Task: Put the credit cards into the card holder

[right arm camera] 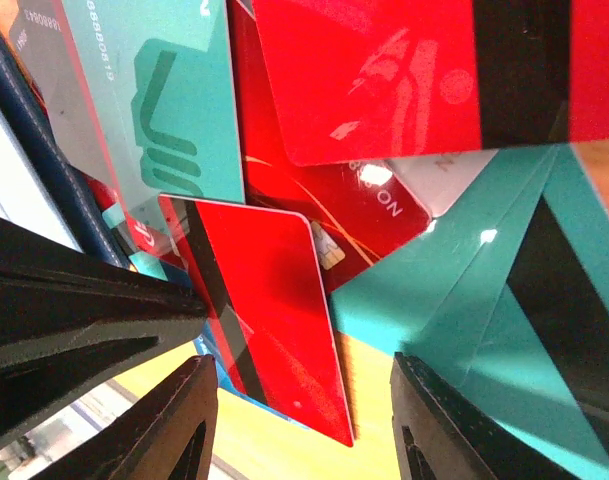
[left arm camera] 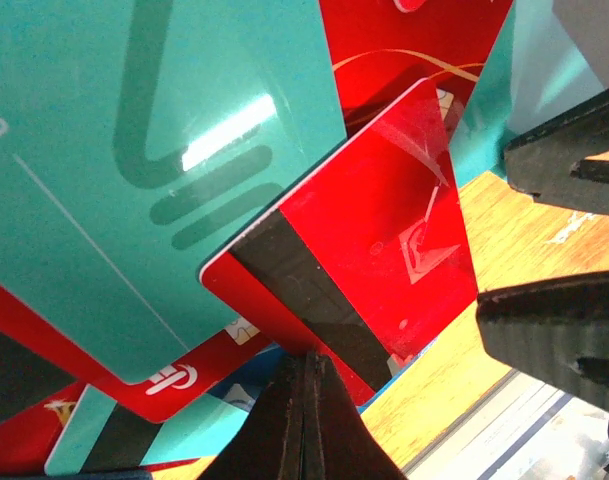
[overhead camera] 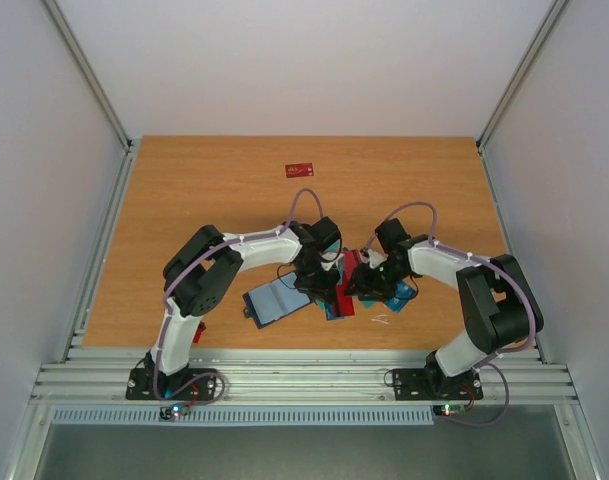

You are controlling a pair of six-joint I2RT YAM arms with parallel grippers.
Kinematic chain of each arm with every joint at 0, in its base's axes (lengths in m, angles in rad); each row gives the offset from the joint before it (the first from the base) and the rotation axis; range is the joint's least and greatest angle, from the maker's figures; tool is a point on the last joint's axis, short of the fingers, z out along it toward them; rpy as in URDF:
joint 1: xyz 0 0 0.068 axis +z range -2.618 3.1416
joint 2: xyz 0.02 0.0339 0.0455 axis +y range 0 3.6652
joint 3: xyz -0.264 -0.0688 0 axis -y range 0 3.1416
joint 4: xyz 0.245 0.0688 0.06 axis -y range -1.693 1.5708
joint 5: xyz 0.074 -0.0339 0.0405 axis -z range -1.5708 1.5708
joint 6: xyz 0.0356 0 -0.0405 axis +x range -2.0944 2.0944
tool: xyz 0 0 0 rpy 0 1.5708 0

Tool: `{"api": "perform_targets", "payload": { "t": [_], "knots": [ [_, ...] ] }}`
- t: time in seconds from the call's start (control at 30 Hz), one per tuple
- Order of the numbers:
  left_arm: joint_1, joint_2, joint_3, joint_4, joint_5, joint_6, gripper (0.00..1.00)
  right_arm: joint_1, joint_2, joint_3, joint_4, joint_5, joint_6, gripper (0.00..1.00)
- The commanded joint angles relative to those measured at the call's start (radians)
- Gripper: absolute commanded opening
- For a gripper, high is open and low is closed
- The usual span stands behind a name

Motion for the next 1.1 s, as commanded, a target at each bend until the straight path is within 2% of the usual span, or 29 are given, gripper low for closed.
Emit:
{"api": "perform_targets", "payload": {
  "t": [0.0,0.4,0.8,1.07],
  "knots": [
    [-0.014,0.102,-0.026,-0.010,-0.097,0.013,0.00,0.002,0.019,0.021,0.003,0.031,-0.035,0.49],
    [-0.014,0.118,-0.011,-0.016,-0.089,0.016,0.00,0.077,0.127,0.059,0.042,0.016,-0.051,0.48],
    [-0.014,0.111,-0.017,-0.008,-0.090,0.009,0.00,0.079,-0.015,0.014,0.105,-0.253,0.007,0.42],
    [-0.014,0.099,-0.027,-0.003,-0.096,0.006,0.00,0.079,-0.039,-0.010,0.140,-0.324,0.036,0.37]
  ]
}}
